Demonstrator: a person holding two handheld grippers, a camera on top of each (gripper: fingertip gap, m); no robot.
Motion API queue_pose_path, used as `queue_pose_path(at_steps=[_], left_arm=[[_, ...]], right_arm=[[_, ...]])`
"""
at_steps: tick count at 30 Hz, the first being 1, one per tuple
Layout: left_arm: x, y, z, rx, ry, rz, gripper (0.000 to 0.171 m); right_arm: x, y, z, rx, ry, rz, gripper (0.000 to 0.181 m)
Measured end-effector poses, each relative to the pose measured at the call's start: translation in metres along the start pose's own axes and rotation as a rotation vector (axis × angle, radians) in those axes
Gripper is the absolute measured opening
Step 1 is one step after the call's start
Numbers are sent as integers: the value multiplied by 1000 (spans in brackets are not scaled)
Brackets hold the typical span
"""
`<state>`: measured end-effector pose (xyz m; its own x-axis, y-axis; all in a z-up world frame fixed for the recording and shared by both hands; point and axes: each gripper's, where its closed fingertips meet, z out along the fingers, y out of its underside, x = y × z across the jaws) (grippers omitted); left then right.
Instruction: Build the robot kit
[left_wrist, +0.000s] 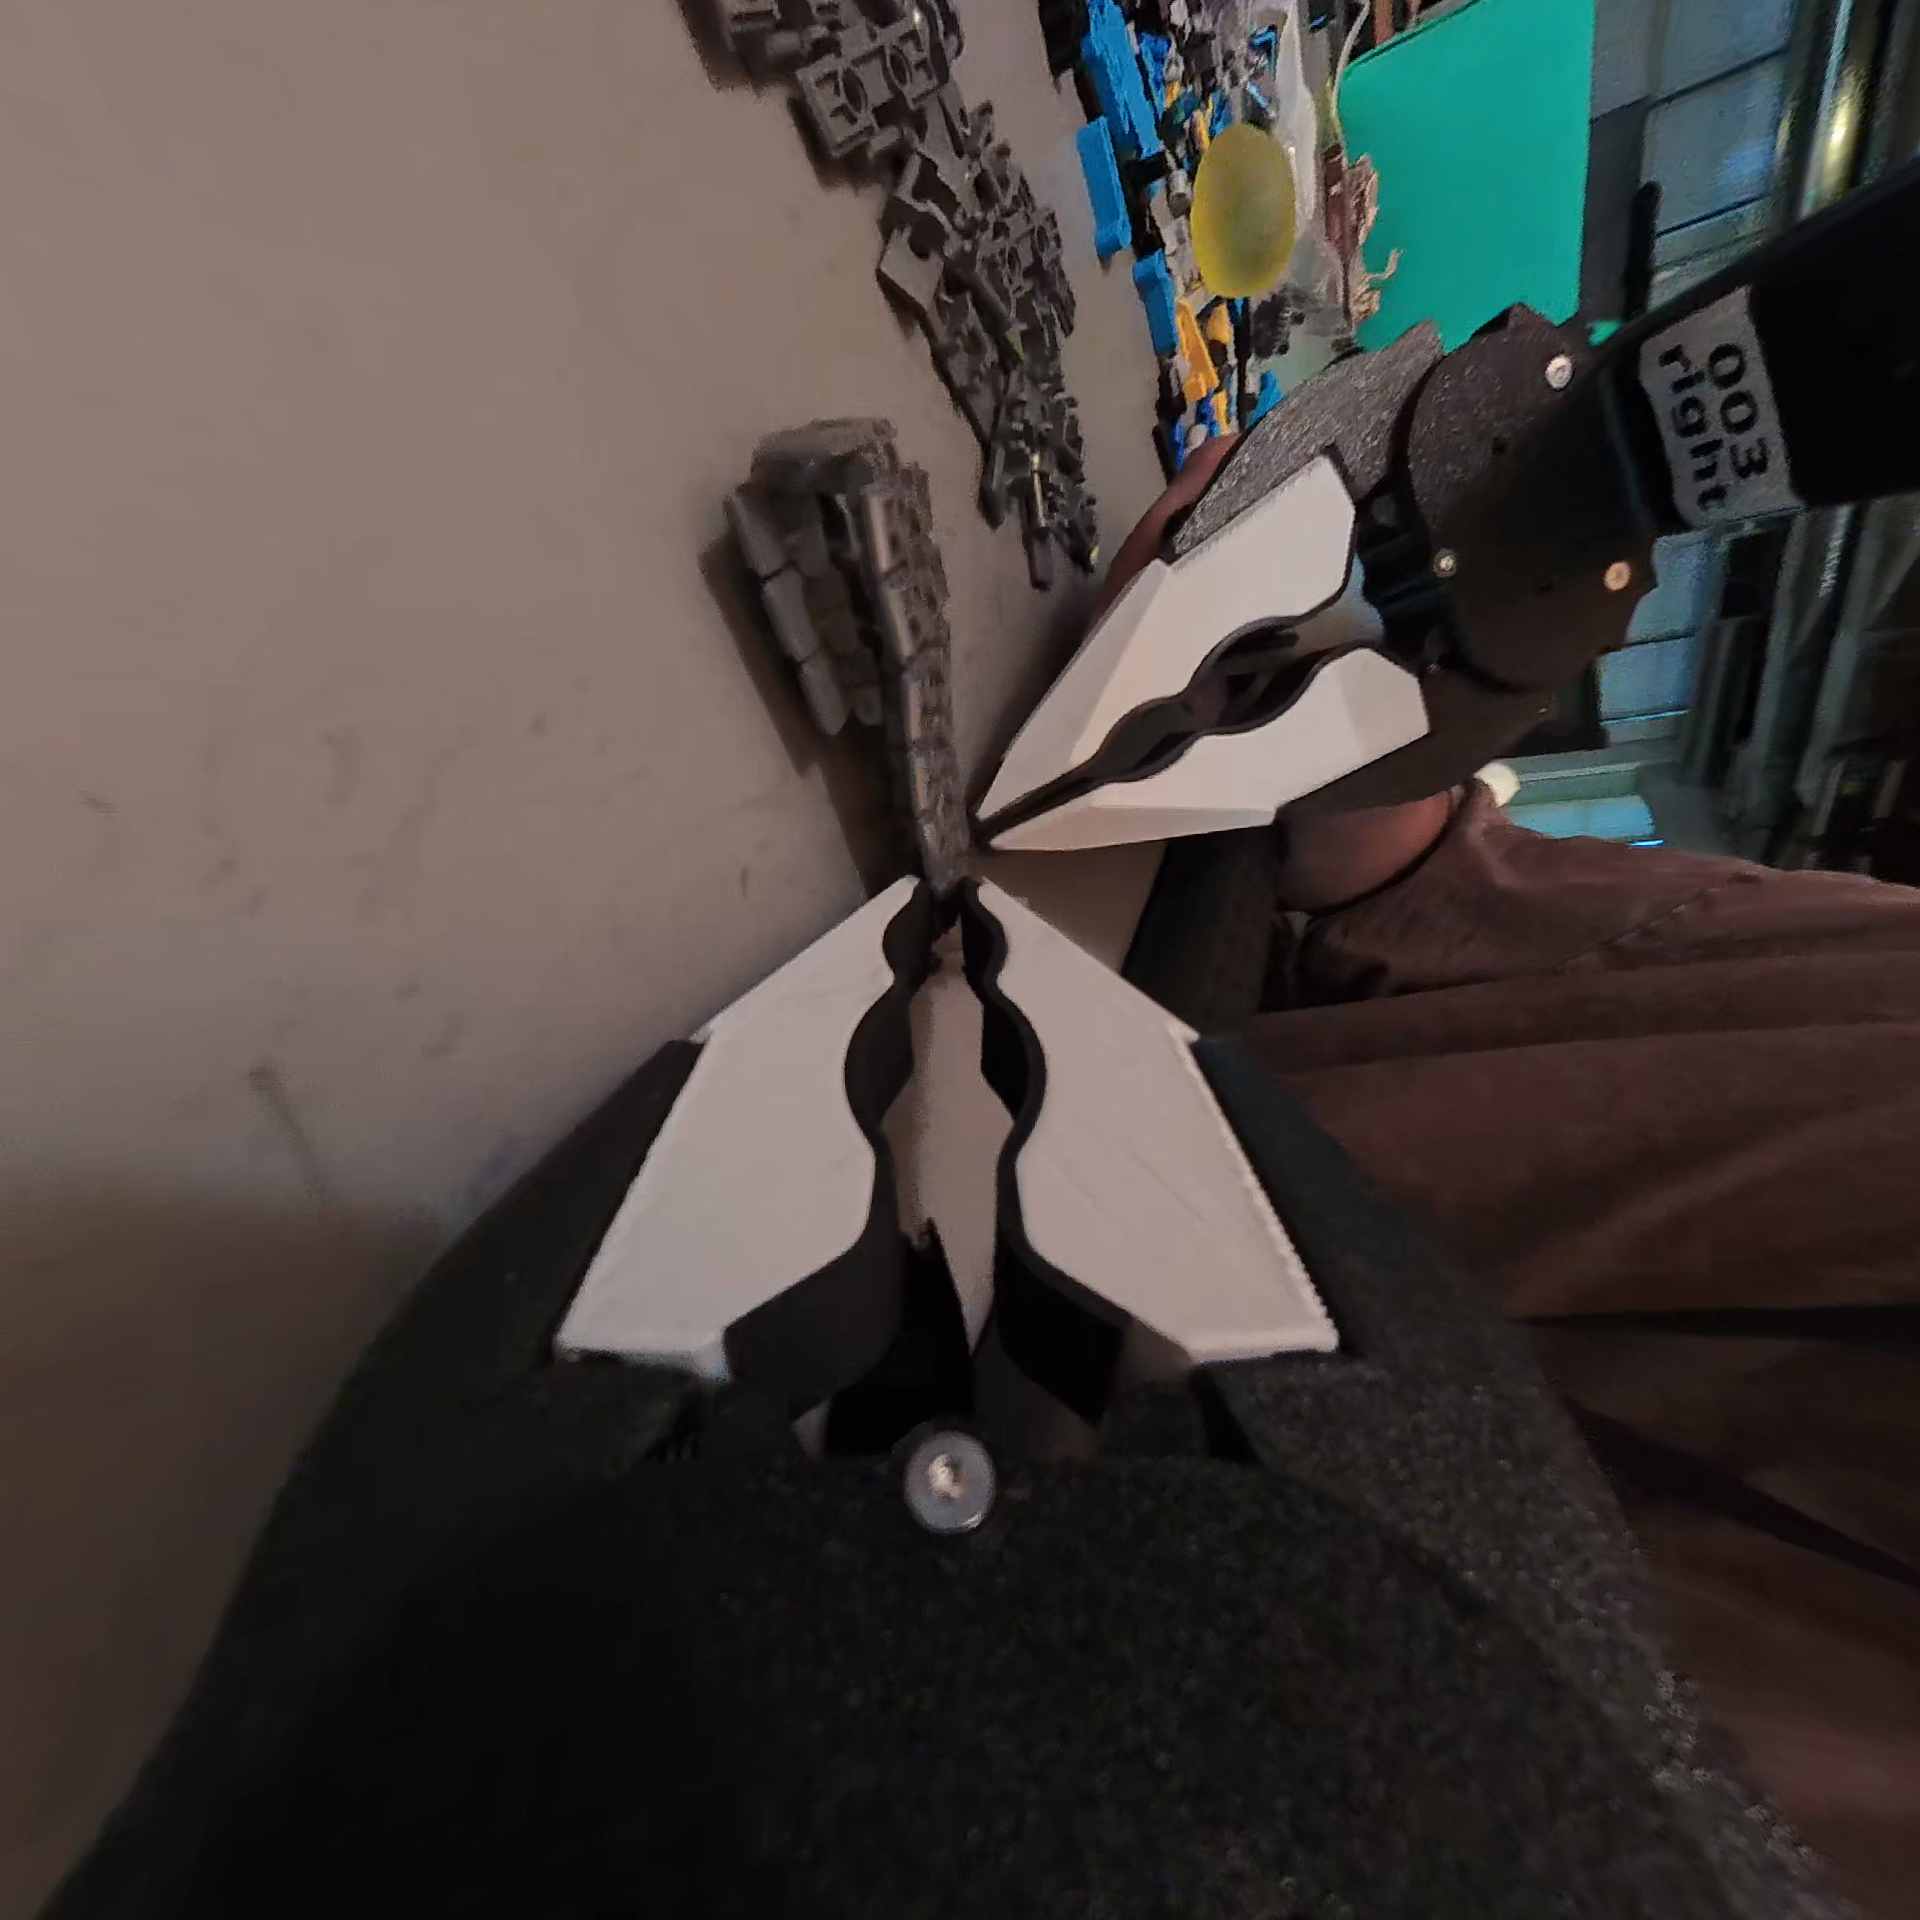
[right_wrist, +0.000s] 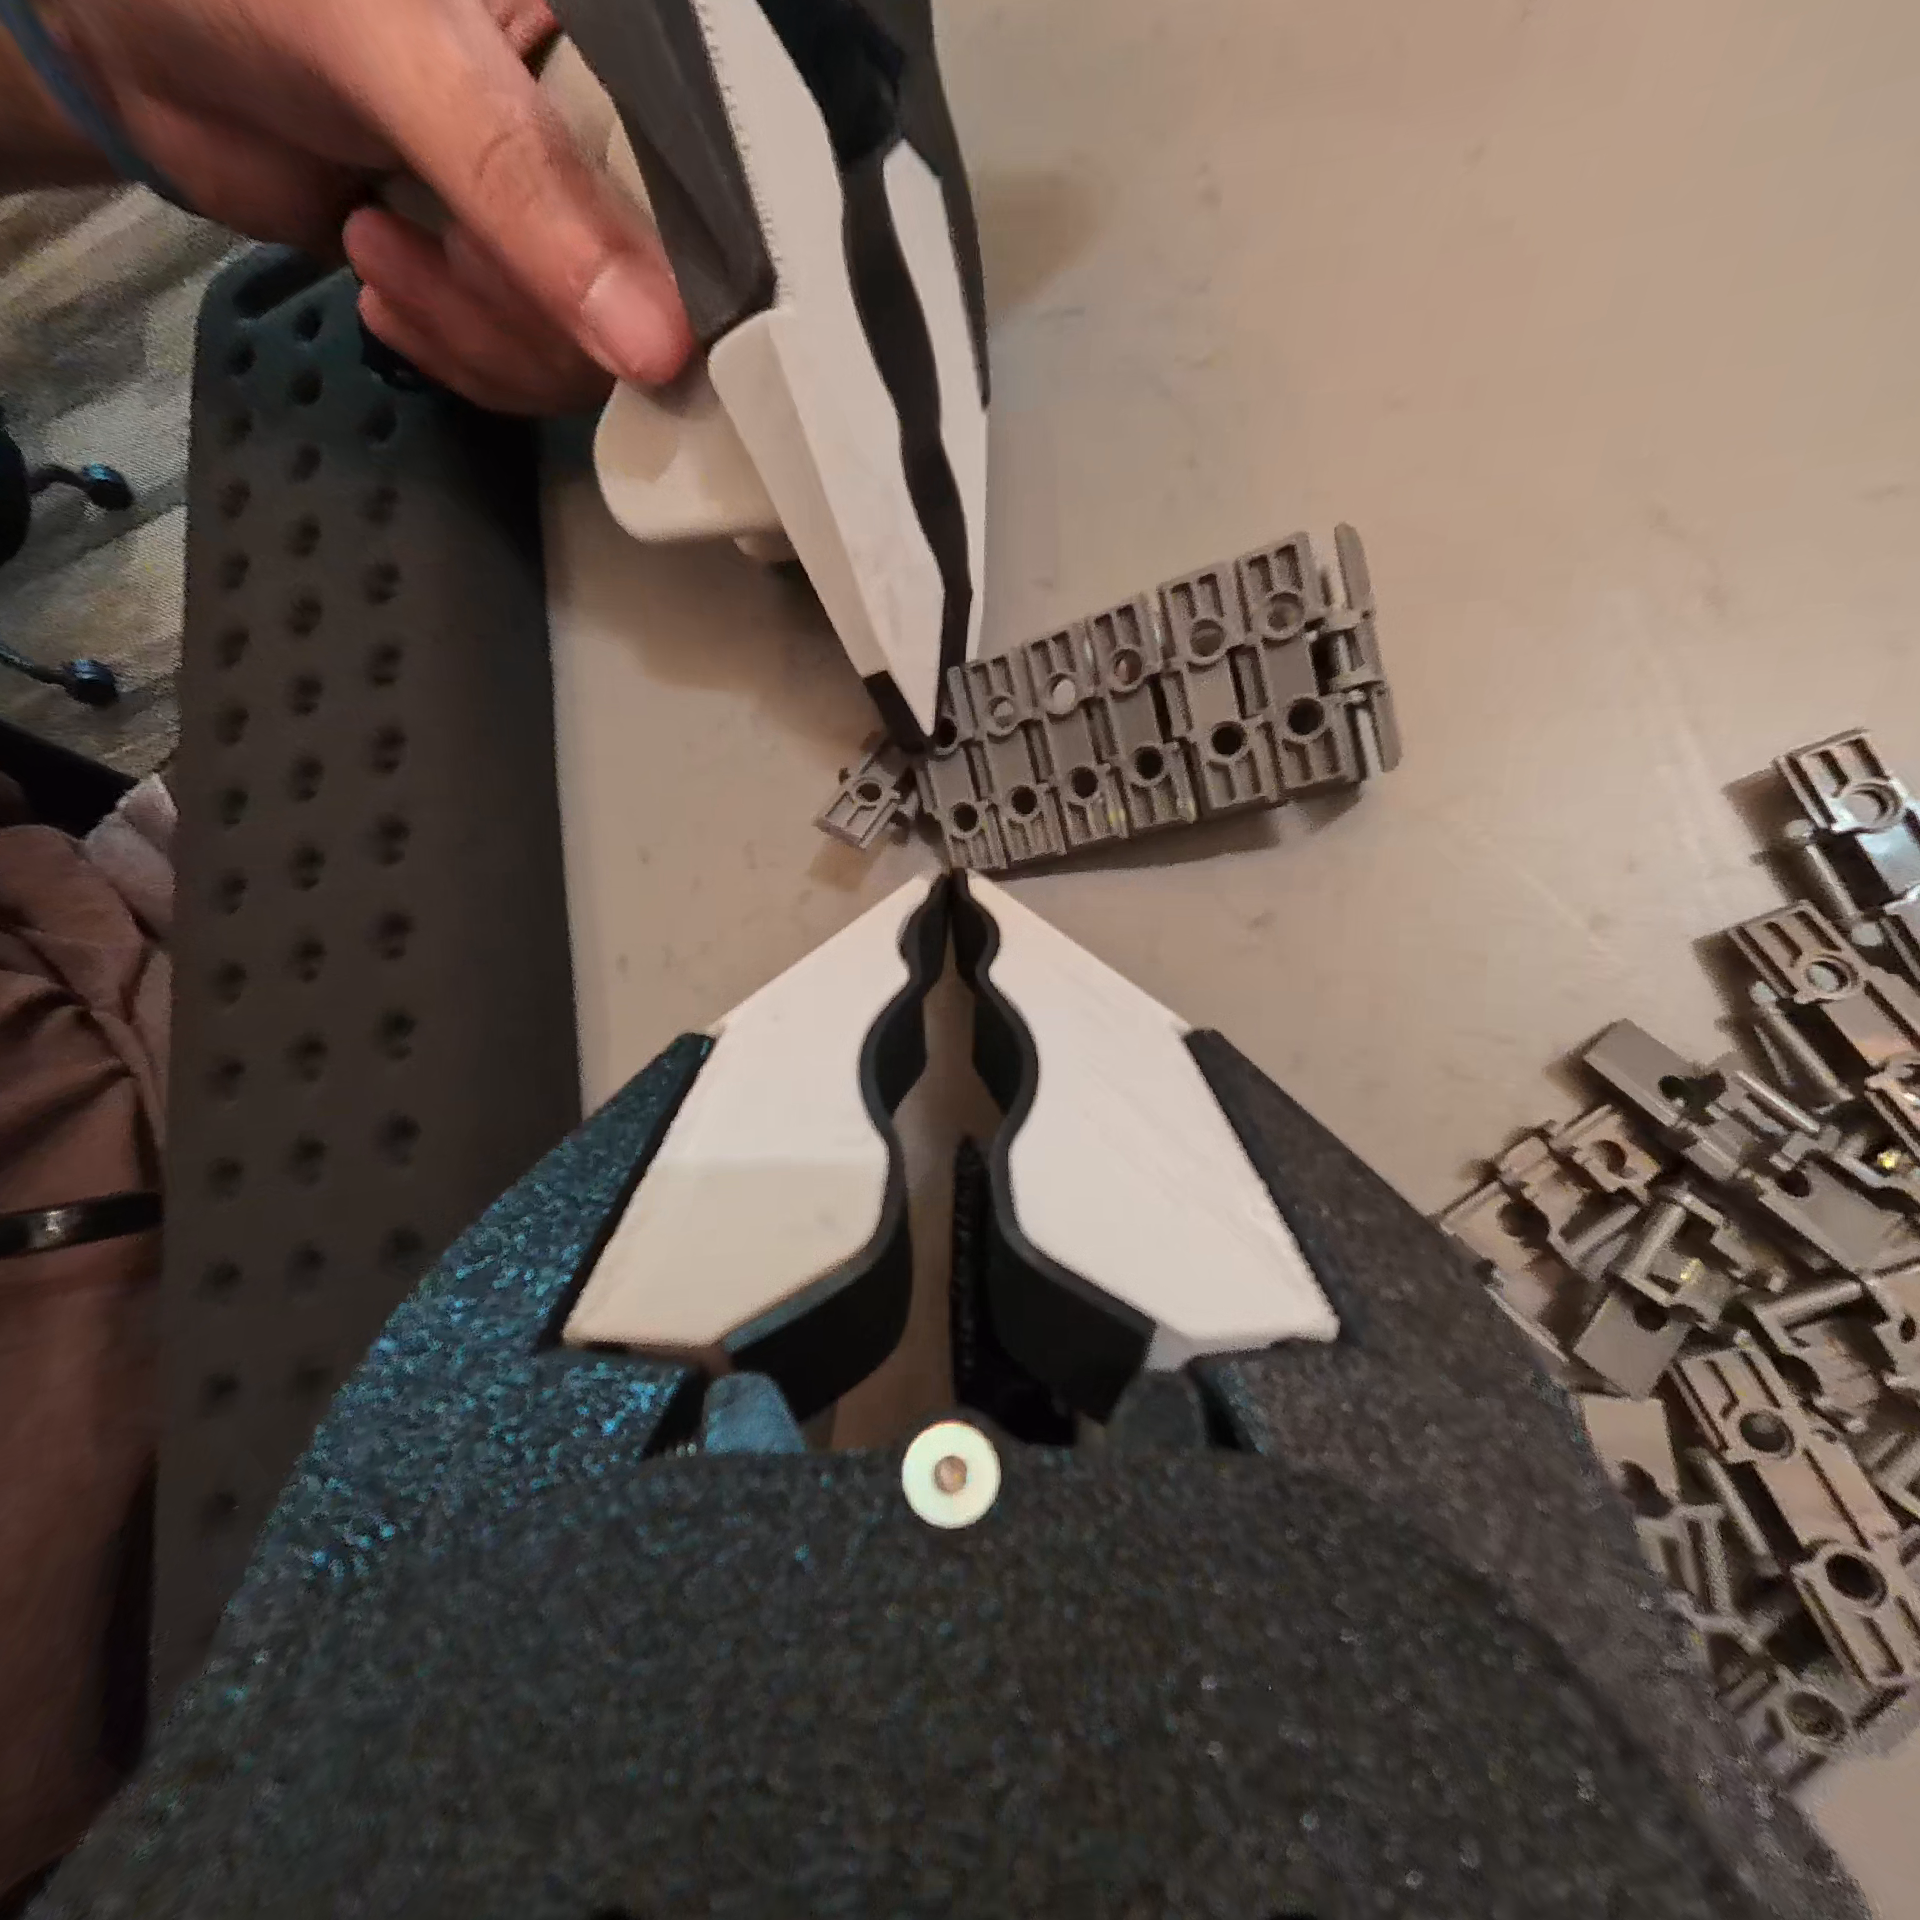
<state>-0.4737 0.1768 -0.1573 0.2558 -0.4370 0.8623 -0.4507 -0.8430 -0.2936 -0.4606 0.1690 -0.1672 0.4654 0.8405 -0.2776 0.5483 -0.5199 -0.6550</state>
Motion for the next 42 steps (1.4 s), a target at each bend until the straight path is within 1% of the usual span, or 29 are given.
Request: queue_pose_path(at_steps=[2,3,5,7,8,9,11,14,18,22,27,32,36,42], left_arm=[[-1,0,-1,-8,-26,23,7],[-1,0,-1,-14,-33,34,6],[0,1,-1,-25,-28,44,3],[4,3,0,-34,-9,35,2],[5,3,0,-38,2,27,2],[6,3,0,-36,10,18,2],[10,1,-1,-31,35,-1,2],[12,1,-3,-39,50,-6,2],[12,3,-6,-85,88,-36,2],[8,3,-6,-131,96,-55,2],[3,7,-5,-179,69,-49,2],[13,5,-5,-149,113,-85,2],[13,6,-5,-130,102,-90,2],[8,12,-4,-135,82,-102,3]], right_arm=[[1,-1,-2,7,28,-35,0],[1,-5,-6,32,51,-81,1],[-10,-17,-13,109,74,-207,7],[-25,-26,-14,160,61,-250,13],[-32,-25,-10,147,34,-237,17],[-32,-21,-4,107,39,-219,18],[-25,-10,5,34,78,-227,17],[-21,-3,8,10,99,-250,12],[-15,-3,7,6,124,-265,4],[-14,-3,6,5,154,-318,2],[-13,-3,7,6,141,-298,3],[-14,-3,7,5,160,-312,3],[-14,-3,7,-3,178,-326,4],[-16,-3,7,-2,167,-317,4]])
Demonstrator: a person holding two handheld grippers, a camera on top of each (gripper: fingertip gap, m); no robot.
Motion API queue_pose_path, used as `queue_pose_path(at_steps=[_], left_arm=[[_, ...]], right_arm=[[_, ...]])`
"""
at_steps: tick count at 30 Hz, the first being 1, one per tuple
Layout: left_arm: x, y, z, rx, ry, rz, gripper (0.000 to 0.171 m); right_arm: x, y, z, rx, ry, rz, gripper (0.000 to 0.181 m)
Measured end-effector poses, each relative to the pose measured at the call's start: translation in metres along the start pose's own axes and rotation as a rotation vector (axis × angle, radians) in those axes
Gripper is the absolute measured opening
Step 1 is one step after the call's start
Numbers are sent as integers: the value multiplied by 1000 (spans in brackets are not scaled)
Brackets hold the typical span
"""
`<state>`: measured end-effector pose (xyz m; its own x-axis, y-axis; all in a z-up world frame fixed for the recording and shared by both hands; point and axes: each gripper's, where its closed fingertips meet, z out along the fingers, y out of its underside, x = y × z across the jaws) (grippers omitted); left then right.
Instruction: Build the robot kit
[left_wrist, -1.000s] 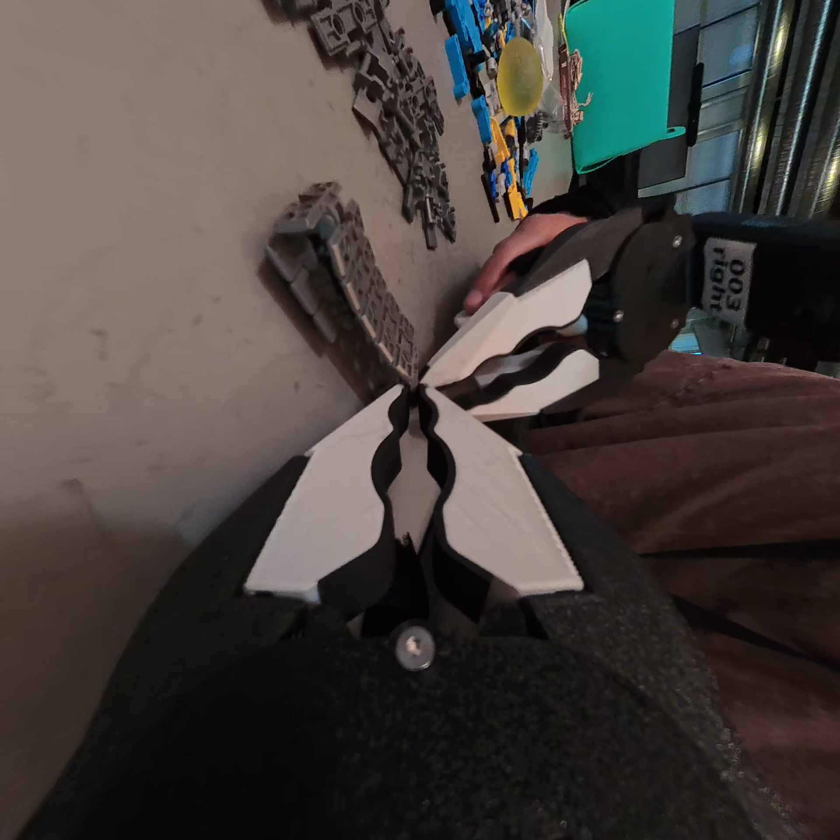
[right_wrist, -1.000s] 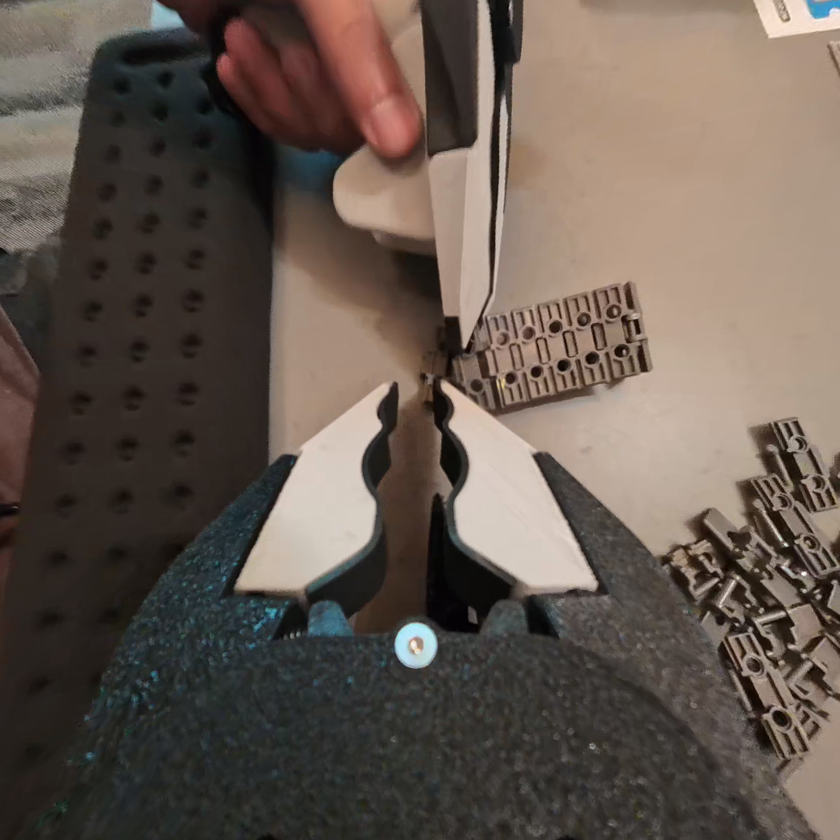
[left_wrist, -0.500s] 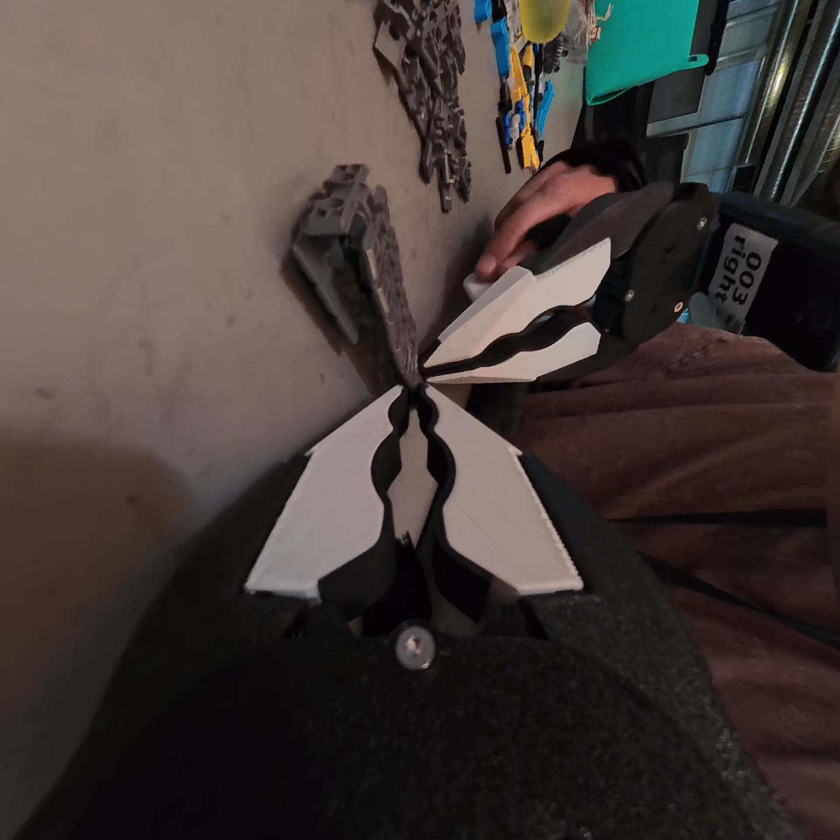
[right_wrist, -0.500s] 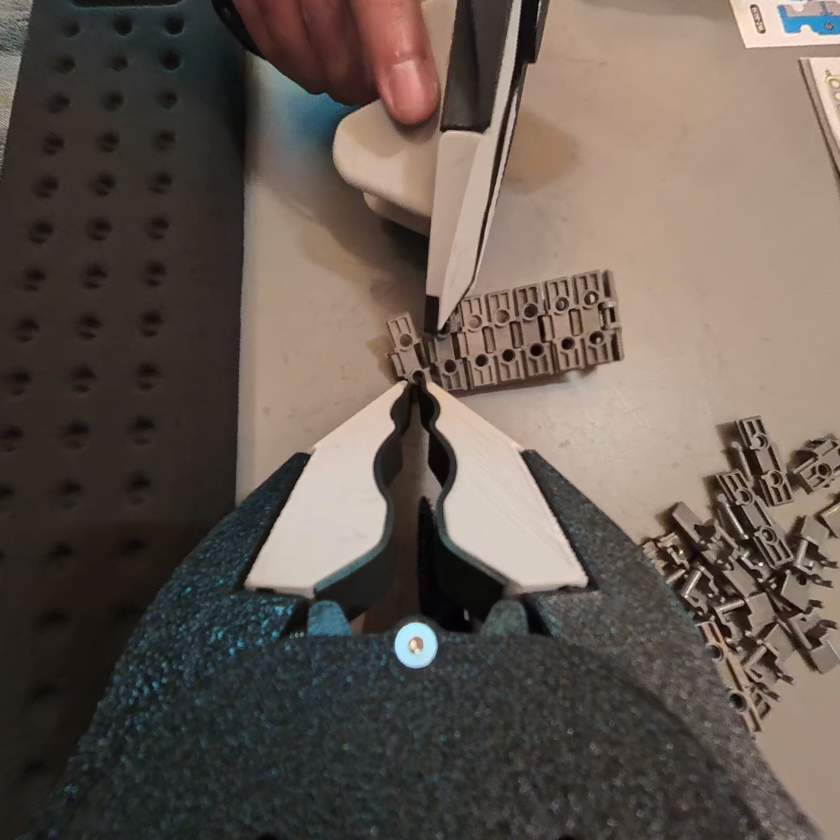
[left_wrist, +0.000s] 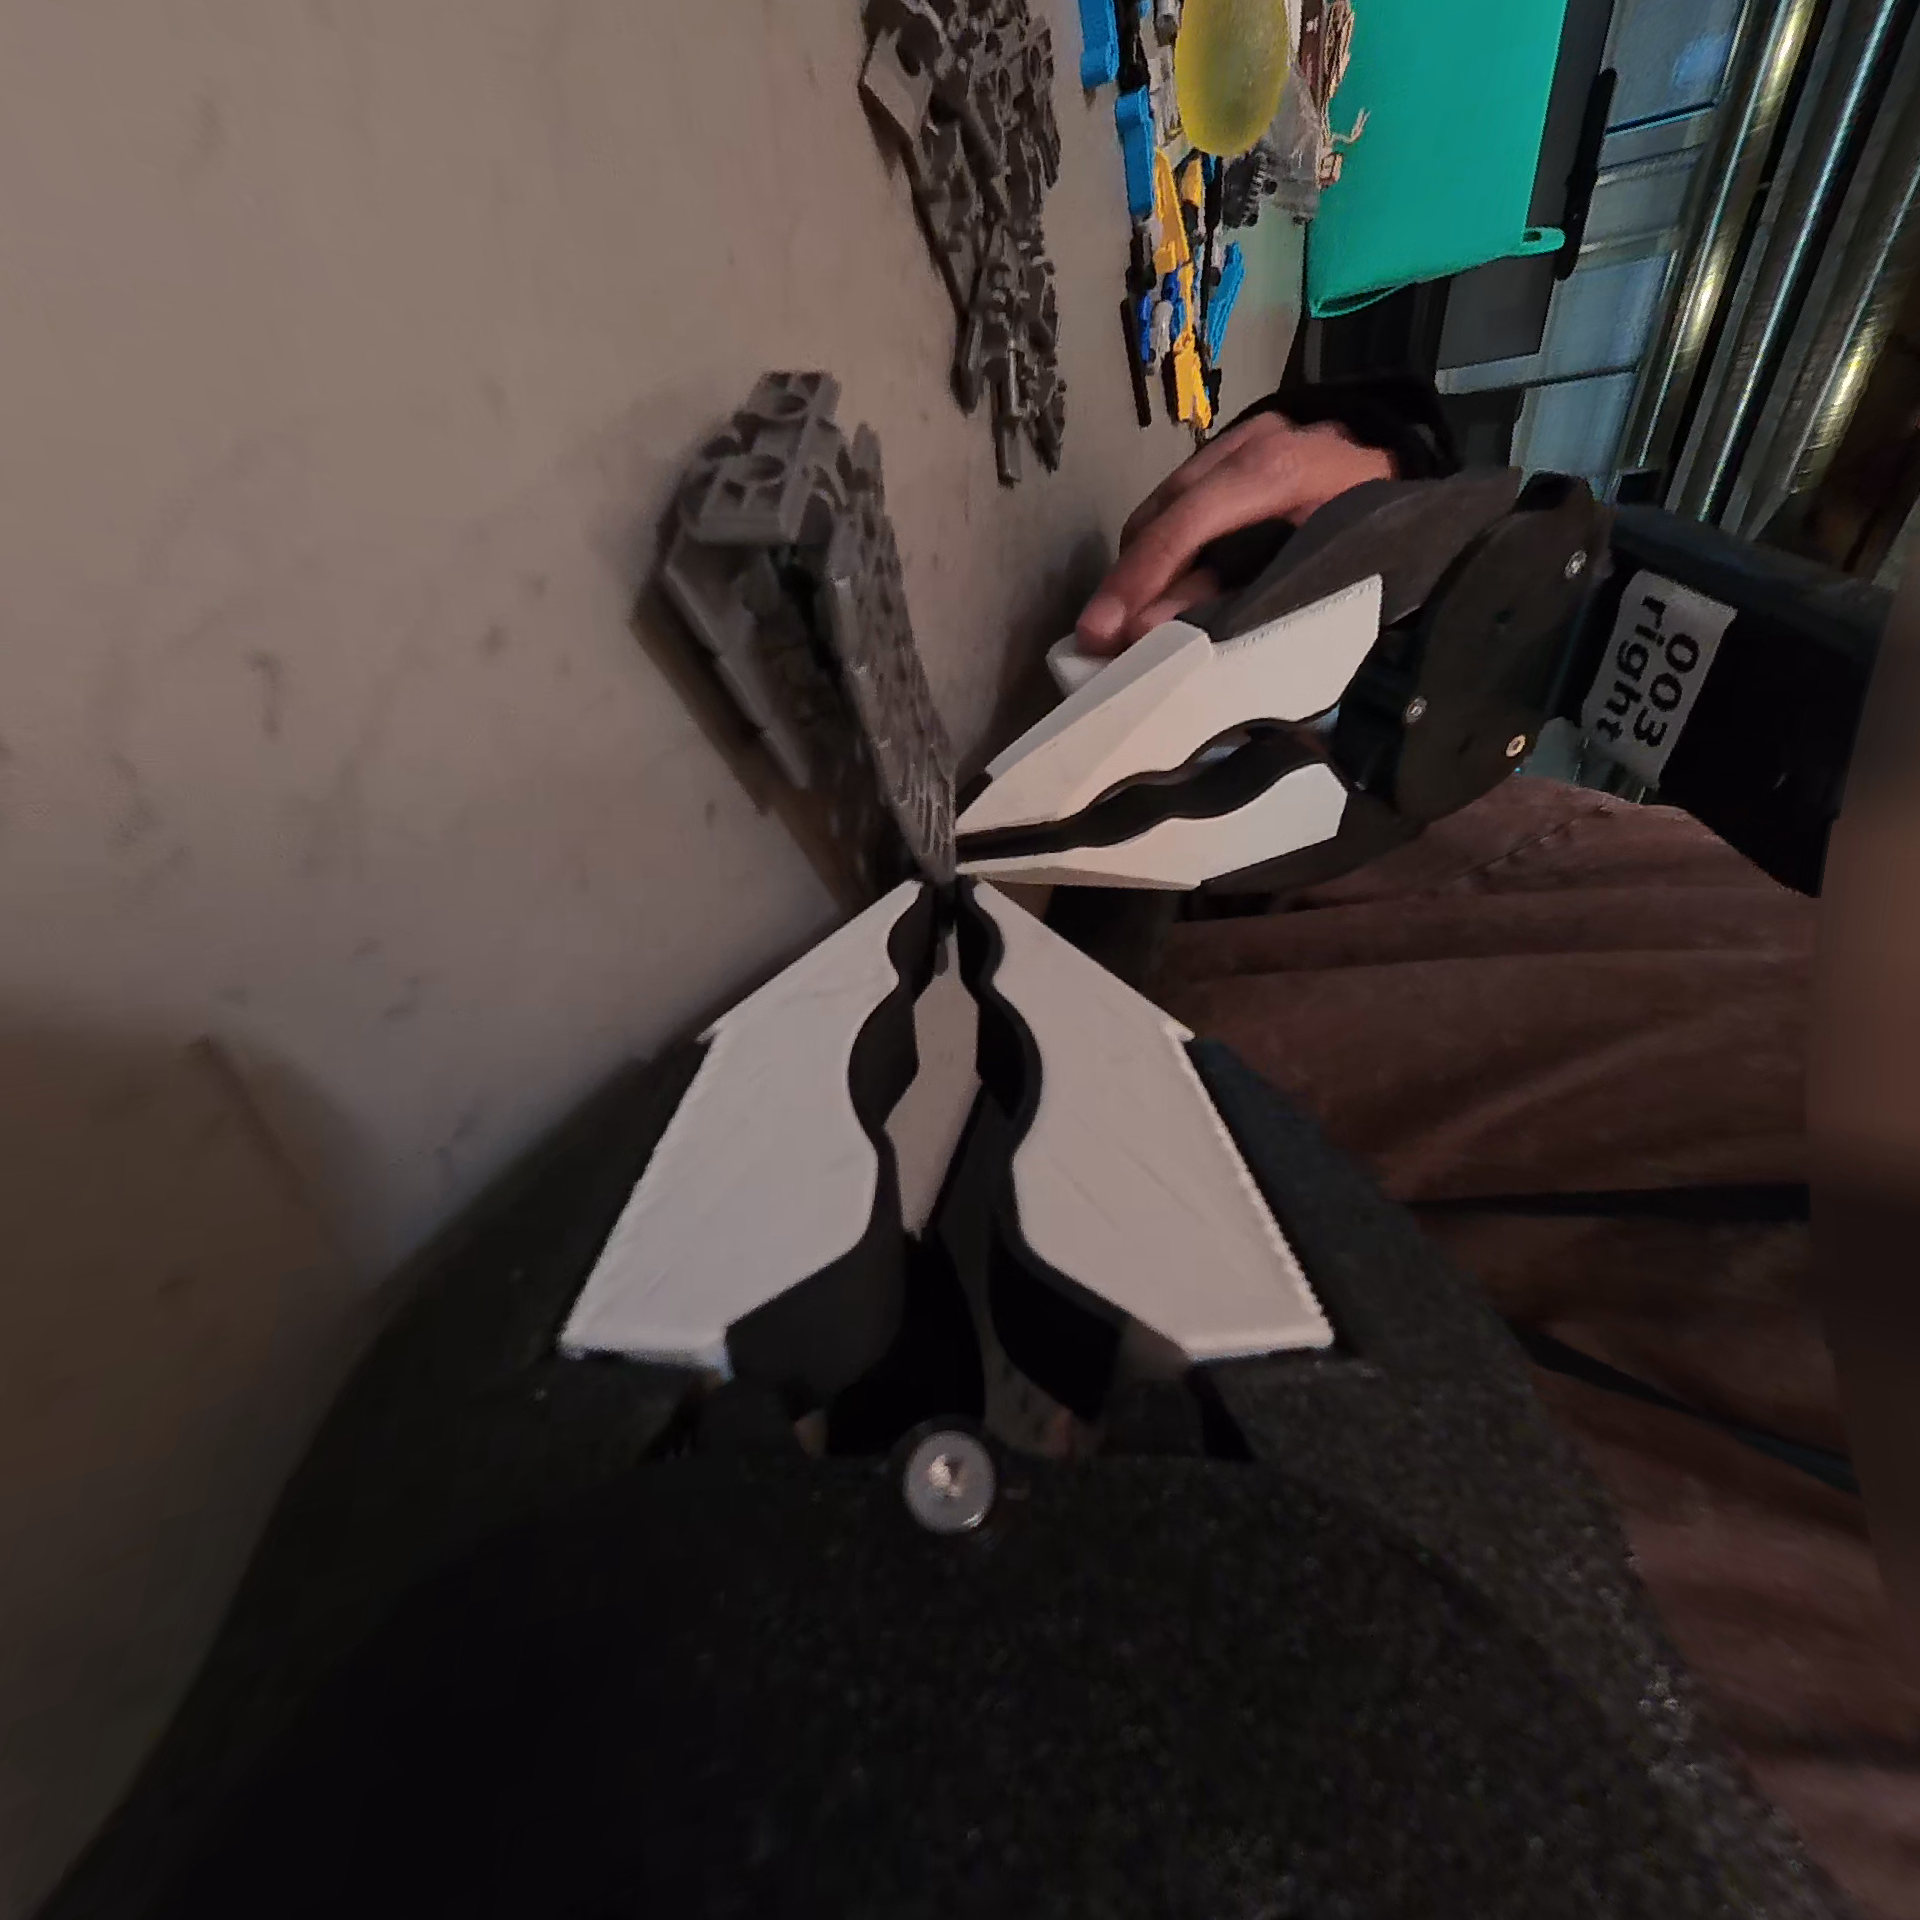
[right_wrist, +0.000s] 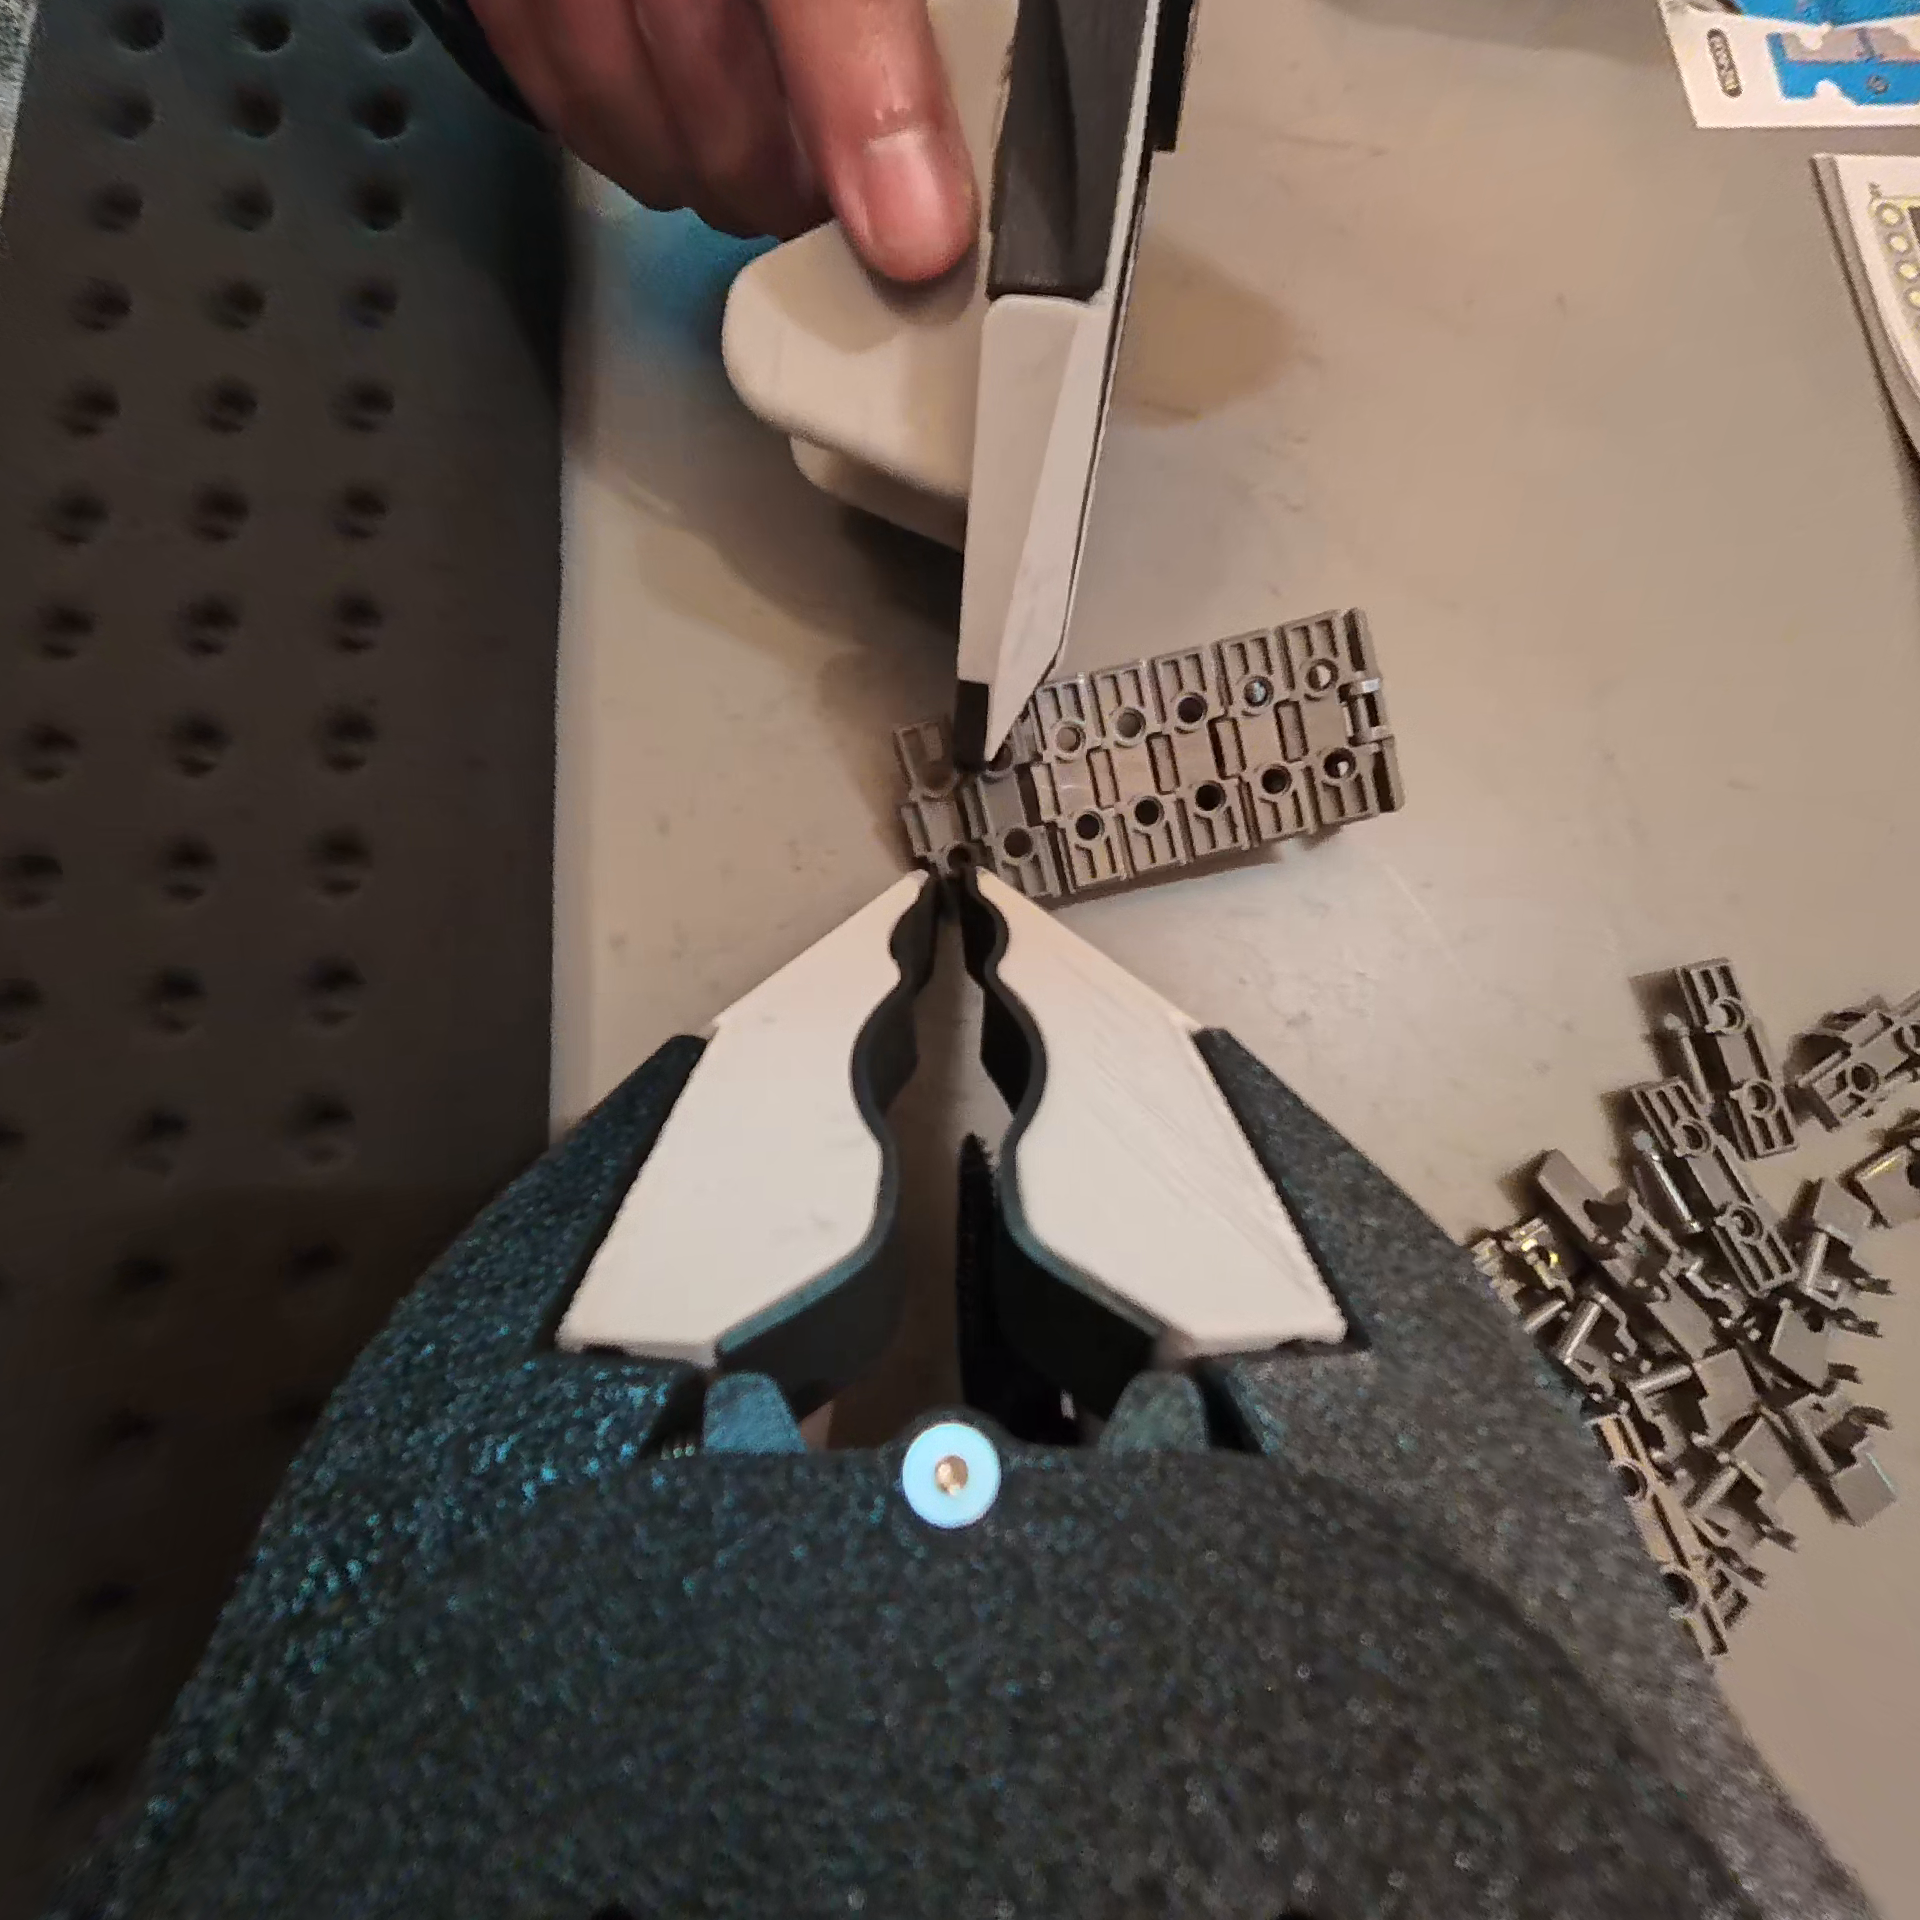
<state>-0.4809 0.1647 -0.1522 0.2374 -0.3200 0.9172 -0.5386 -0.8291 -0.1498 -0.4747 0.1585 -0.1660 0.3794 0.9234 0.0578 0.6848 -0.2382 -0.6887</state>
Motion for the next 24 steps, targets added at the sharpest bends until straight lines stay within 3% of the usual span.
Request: queue_pose_path(at_steps=[24], left_arm=[[-8,6,0,56,8,-27,4]], right_arm=[[-3,-3,0,-7,-1,12,0]])
